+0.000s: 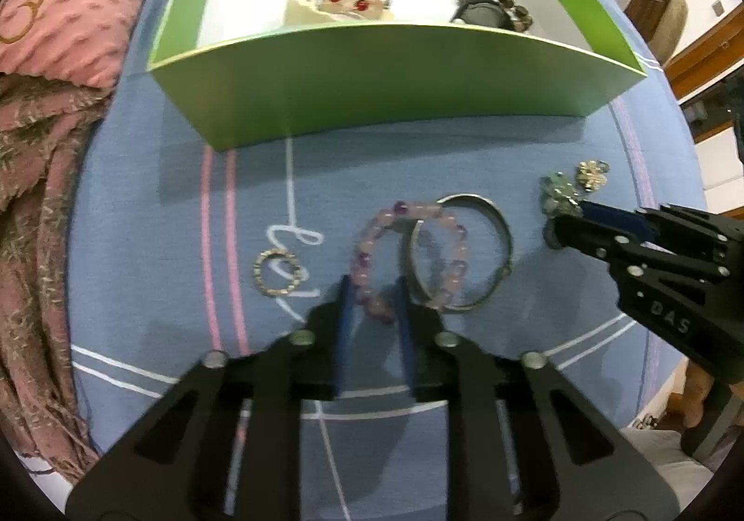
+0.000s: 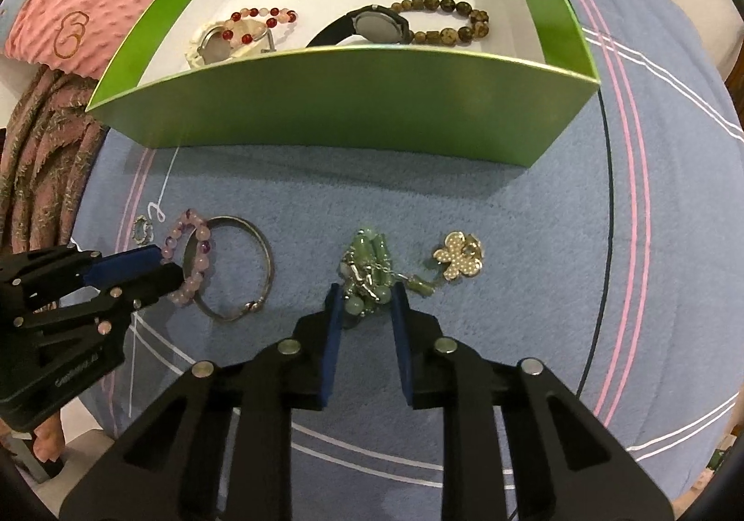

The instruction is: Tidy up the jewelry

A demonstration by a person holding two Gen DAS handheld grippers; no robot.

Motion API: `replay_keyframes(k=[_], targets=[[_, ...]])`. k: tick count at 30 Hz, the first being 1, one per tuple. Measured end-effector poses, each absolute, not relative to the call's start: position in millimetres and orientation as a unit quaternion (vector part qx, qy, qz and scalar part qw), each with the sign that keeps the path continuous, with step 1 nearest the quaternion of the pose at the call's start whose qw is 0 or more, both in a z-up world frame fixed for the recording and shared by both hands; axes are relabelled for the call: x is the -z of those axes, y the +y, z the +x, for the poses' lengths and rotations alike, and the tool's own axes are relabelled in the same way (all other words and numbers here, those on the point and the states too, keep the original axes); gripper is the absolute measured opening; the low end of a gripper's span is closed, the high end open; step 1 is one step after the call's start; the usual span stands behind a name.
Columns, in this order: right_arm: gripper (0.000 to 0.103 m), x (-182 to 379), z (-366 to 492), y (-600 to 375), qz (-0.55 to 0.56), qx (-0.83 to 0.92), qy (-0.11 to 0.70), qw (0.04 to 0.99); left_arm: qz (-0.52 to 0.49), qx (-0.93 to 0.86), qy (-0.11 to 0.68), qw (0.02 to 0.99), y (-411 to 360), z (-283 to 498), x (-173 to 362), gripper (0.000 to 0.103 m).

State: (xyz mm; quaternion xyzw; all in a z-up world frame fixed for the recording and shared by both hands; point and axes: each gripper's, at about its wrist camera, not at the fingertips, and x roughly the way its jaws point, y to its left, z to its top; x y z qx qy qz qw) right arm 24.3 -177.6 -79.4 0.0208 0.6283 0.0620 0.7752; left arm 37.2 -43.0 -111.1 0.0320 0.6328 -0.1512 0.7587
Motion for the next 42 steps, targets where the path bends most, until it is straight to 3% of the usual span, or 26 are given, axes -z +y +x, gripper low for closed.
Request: replay_keyframes(k=[7, 15, 37, 42], targets=[[0.020, 70.8, 21.7, -176.7, 0.024, -0.065, 0.620, 0.781, 0.008, 0.151, 0.621, 0.769, -29.1, 32.2, 97.9, 0.007], [0.020, 39.3, 15.5, -178.0, 0.028, -0.073, 0.591, 0.803, 0.012, 0.163, 0.581, 0.797, -28.9, 24.6, 54.3, 0.007], [0.021, 8.3, 13.9, -188.8, 0.029, -0.067, 0.567, 0.821, -0.006, 0.158, 0.554, 0.817, -8.5, 15.1, 17.3, 0.007], [0.032, 45.0, 15.5, -177.0, 0.024, -0.073, 0.602, 0.795, -0.005, 0.157, 0.565, 0.810, -9.5, 16.0, 26.9, 0.007]])
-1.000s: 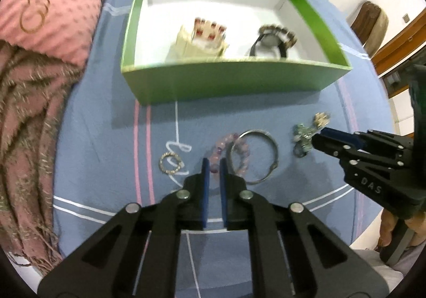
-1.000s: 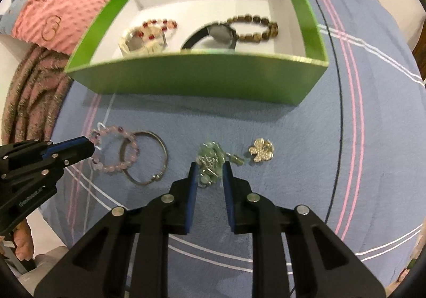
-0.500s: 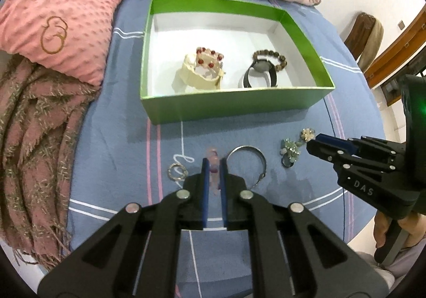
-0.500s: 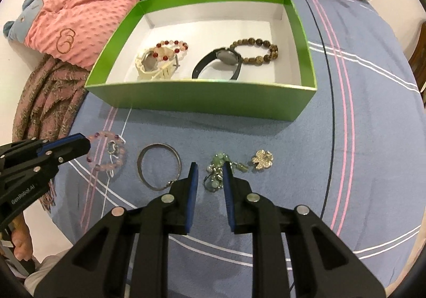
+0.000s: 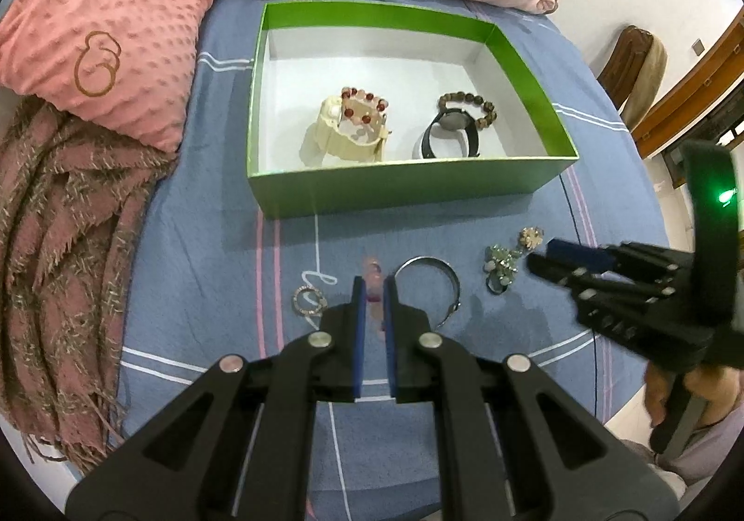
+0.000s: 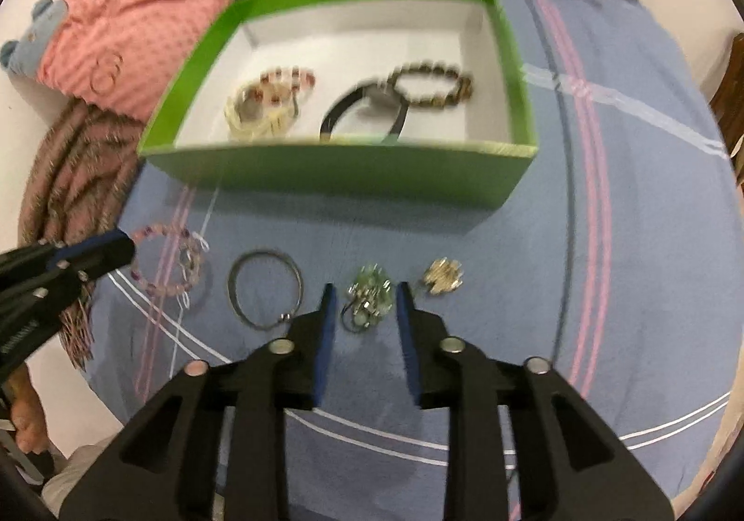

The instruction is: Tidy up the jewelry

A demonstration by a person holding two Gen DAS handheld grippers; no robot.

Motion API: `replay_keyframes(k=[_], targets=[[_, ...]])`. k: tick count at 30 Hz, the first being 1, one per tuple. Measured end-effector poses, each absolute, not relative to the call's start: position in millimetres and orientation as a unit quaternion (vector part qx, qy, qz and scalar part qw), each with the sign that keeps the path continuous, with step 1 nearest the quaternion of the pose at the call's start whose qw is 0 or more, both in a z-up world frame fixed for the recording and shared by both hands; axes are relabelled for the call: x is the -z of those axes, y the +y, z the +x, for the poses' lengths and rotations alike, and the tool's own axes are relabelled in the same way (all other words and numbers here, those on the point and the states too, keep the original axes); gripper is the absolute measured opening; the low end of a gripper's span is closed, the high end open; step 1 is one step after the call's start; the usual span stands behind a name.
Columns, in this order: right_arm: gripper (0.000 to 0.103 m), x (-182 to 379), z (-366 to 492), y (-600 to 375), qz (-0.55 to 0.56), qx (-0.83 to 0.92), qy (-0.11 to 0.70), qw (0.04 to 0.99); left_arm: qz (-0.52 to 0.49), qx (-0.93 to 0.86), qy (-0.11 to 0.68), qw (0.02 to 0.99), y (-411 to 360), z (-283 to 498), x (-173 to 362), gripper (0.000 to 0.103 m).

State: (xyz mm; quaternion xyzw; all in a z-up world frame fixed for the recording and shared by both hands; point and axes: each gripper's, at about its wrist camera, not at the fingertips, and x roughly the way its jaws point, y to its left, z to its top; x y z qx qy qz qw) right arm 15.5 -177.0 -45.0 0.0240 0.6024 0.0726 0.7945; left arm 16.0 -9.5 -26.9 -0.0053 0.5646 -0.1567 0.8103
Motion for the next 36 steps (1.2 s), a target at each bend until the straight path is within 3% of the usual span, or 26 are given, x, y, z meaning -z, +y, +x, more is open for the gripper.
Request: replay_keyframes(k=[8, 10, 13, 22, 29, 30, 33, 36], targets=[[0.032, 75.4, 24.3, -169.2, 0.014, -0.062, 0.624, 0.779, -0.007, 0.156, 0.577, 0.802, -10.6, 16.3, 38.5, 0.007], [0.020, 77.2, 24.5, -170.4, 0.018, -0.061, 0.626, 0.777, -0.007, 0.156, 0.580, 0.800, -11.0, 17.2, 41.2, 0.007], [0.013, 73.5, 24.0, -170.7, 0.020, -0.063, 0.622, 0.780, -0.007, 0.154, 0.583, 0.798, -11.8, 17.6, 43.8, 0.007], [0.006, 45.9, 15.8, -174.1, 0.021, -0.067, 0.597, 0.799, 0.001, 0.154, 0.577, 0.802, -14.4, 18.8, 38.6, 0.007], [0.006, 49.3, 18.4, -175.2, 0.012, -0.062, 0.602, 0.796, 0.001, 0.157, 0.575, 0.803, -15.8, 16.5, 37.9, 0.007], [0.010, 53.0, 20.1, -174.1, 0.010, -0.060, 0.607, 0.792, 0.000, 0.156, 0.575, 0.803, -15.6, 16.4, 37.9, 0.007], [0.045, 58.3, 22.3, -171.2, -0.001, -0.054, 0.606, 0.793, -0.001, 0.155, 0.576, 0.803, -15.1, 16.2, 38.1, 0.007], [0.048, 65.1, 25.7, -166.9, -0.016, -0.053, 0.607, 0.793, -0.002, 0.155, 0.577, 0.802, -15.1, 16.5, 39.0, 0.007]])
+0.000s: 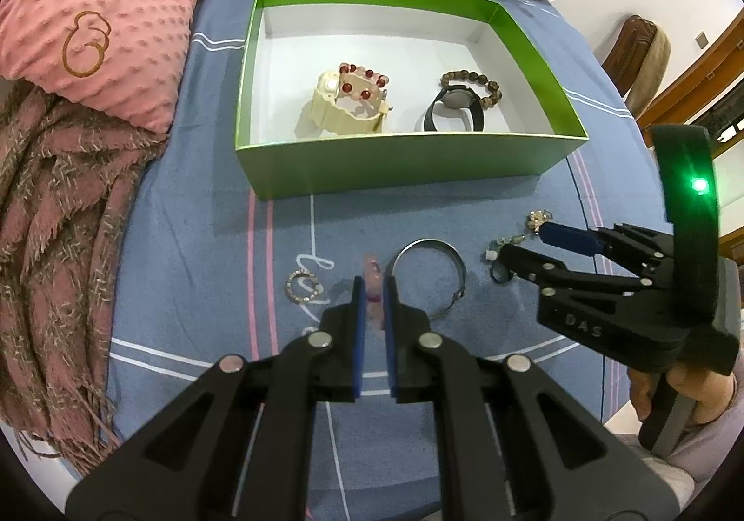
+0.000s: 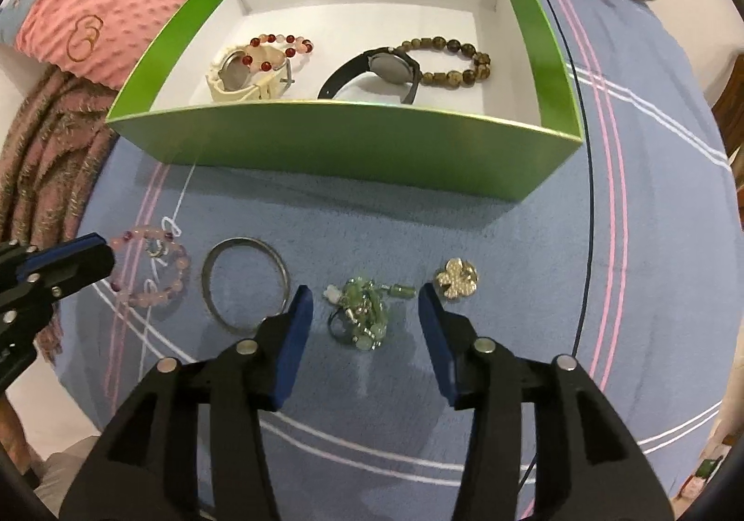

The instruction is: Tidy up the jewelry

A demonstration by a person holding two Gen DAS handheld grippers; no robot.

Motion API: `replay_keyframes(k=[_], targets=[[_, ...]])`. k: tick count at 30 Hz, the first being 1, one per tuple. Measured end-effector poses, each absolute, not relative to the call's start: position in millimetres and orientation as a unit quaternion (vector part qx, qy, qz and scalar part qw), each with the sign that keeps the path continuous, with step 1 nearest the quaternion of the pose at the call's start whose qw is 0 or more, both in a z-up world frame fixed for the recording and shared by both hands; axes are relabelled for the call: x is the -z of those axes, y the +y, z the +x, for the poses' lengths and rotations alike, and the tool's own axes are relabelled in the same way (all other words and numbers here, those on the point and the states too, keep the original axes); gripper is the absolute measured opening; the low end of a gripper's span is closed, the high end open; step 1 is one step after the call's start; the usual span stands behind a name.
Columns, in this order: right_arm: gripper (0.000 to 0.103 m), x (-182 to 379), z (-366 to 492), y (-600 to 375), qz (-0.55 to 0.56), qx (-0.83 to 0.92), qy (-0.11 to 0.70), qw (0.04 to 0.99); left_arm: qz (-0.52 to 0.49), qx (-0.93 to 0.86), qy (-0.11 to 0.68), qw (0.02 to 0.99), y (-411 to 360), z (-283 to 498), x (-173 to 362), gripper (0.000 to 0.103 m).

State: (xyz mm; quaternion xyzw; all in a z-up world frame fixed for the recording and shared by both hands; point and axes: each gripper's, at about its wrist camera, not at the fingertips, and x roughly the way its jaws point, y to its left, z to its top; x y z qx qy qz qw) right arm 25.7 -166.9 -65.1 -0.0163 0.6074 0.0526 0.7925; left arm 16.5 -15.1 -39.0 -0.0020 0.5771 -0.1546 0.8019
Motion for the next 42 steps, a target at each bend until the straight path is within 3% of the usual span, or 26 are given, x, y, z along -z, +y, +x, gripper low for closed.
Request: replay_keyframes(k=[5, 7, 9, 20, 22, 24, 31, 35, 39, 41, 42], targets=[[0.043, 82.5, 30.0, -165.2, -0.023, -0.049, 0.622, 0.781, -0.003, 0.155, 0.579, 0.800, -15.4, 17.5, 40.3, 0.007], [0.024, 82.1, 29.5, -165.1, -0.022, -0.052, 0.621, 0.782, -0.005, 0.154, 0.579, 0.800, -14.6, 18.2, 40.6, 0.007], [0.012, 80.2, 29.0, -166.6, -0.017, -0.053, 0.621, 0.782, -0.005, 0.153, 0.580, 0.800, -14.1, 18.4, 41.0, 0.007], [0.012, 49.9, 18.5, -179.5, 0.011, -0.061, 0.602, 0.796, -0.004, 0.145, 0.583, 0.800, -7.2, 20.2, 47.5, 0.010], [0.012, 51.9, 17.5, -178.5, 0.018, -0.063, 0.606, 0.793, 0.005, 0.141, 0.590, 0.795, -4.5, 20.9, 58.4, 0.038], [0.012, 53.9, 14.2, -179.7, 0.021, -0.063, 0.610, 0.790, 0.009, 0.133, 0.597, 0.791, -1.4, 21.8, 69.1, 0.043], [0.012, 61.9, 15.4, -174.8, 0.026, -0.065, 0.618, 0.783, -0.002, 0.123, 0.616, 0.778, 5.6, 30.7, 94.7, 0.042], [0.012, 63.2, 14.8, -175.0, 0.030, -0.064, 0.620, 0.781, 0.000, 0.117, 0.618, 0.778, 9.2, 39.3, 103.2, 0.035], [0.012, 65.8, 16.2, -176.0, 0.033, -0.063, 0.623, 0.779, 0.021, 0.115, 0.611, 0.783, 3.5, 43.0, 105.4, 0.034], [0.012, 66.4, 16.6, -176.2, 0.034, -0.063, 0.623, 0.779, 0.045, 0.109, 0.607, 0.786, -4.2, 43.0, 106.2, 0.029], [0.012, 66.5, 16.9, -176.2, 0.033, -0.063, 0.623, 0.779, 0.063, 0.102, 0.604, 0.788, -7.8, 42.0, 106.9, 0.022]])
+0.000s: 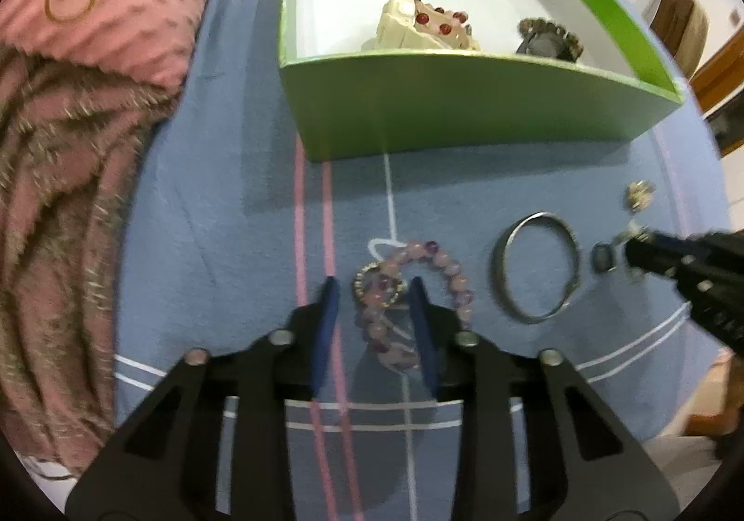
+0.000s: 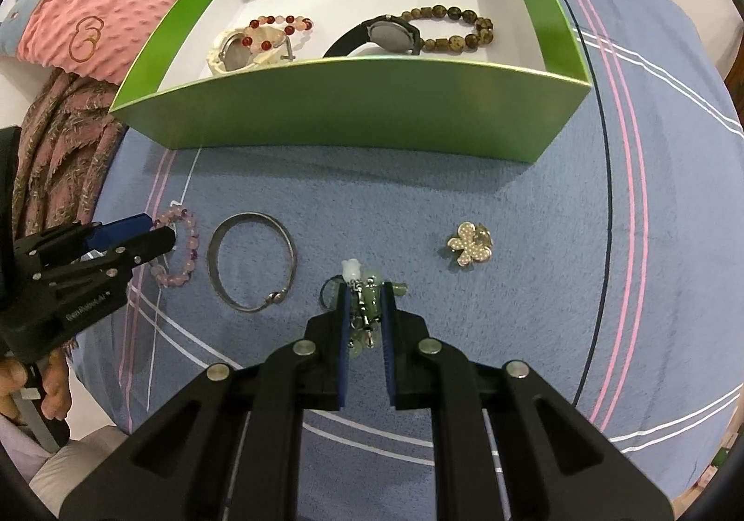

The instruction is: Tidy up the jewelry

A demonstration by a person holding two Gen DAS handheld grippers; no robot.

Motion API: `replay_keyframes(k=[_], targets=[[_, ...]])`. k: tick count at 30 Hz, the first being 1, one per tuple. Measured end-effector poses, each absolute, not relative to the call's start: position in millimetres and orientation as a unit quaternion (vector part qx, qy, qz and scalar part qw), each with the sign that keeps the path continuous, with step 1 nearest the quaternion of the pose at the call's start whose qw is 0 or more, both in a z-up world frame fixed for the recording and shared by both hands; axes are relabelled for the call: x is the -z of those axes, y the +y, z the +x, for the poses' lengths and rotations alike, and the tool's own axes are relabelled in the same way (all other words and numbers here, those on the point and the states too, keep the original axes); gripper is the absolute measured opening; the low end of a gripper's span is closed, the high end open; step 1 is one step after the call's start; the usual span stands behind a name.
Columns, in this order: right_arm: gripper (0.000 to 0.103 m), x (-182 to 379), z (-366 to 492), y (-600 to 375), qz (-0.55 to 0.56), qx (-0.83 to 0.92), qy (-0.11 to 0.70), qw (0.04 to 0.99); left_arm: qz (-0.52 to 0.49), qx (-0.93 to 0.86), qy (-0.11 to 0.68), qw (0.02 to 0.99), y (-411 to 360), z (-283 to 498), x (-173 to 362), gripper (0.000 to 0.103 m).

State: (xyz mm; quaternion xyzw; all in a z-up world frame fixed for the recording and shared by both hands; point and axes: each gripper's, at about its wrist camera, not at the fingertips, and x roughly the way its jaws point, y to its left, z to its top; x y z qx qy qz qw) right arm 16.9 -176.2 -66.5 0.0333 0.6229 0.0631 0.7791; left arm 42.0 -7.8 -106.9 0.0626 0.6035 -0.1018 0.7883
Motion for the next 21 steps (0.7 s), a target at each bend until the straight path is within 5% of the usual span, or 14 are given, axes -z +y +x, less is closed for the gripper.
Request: replay_keyframes(k=[21], targets=[[0.012, 70.2, 15.7, -173.9, 0.032, -0.069, 0.626, 0.776, 0.019, 0.135, 0.594, 0.793, 0.2, 29.7, 83.6, 0.020]])
